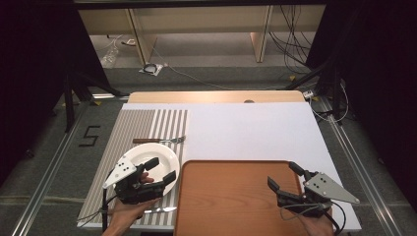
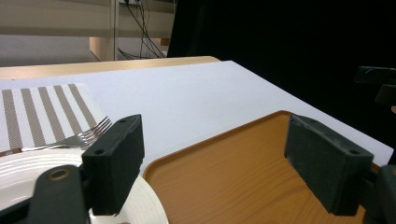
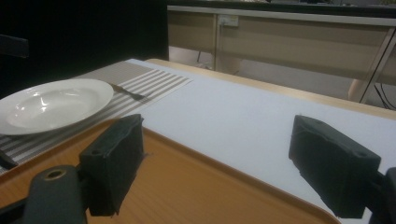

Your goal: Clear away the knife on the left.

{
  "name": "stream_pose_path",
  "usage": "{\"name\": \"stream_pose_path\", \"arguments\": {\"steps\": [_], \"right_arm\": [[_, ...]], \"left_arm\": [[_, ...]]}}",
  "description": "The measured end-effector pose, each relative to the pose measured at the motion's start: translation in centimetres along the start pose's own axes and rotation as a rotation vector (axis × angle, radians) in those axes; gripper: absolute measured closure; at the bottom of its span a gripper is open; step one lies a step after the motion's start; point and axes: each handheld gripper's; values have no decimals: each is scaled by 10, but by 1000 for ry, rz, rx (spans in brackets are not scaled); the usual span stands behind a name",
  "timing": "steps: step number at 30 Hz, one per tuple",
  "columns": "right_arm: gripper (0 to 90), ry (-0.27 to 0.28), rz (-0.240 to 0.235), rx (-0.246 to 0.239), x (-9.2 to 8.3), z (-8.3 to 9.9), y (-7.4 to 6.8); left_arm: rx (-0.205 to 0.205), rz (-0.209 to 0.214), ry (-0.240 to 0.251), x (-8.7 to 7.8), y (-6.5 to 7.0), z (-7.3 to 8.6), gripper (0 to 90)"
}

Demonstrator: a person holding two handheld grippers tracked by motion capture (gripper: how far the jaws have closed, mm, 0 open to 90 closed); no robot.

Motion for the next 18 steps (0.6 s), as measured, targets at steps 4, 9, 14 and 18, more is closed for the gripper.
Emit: {"name": "stream_pose_path", "arguments": {"steps": [4, 9, 14, 18], "right_arm": [[192, -1, 2, -4, 0, 0, 0], [195, 9, 17, -3, -1, -1, 0], [197, 8, 22, 0, -2, -1, 1], [197, 8, 15, 2, -1, 0, 0]], "left_arm": [[0, 0, 0, 0, 0, 0, 197], [0, -4, 8, -1, 0, -1, 196], [-2, -9, 11, -1, -1, -1, 196], [-10, -16, 10, -2, -2, -2, 196]]}}
Point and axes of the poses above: each handheld gripper's, and its own axes: x roughly forward along the jaws, z roughly out of its underside, y roughly to its right, and after that the axes turned 14 degrees about z, right-handed
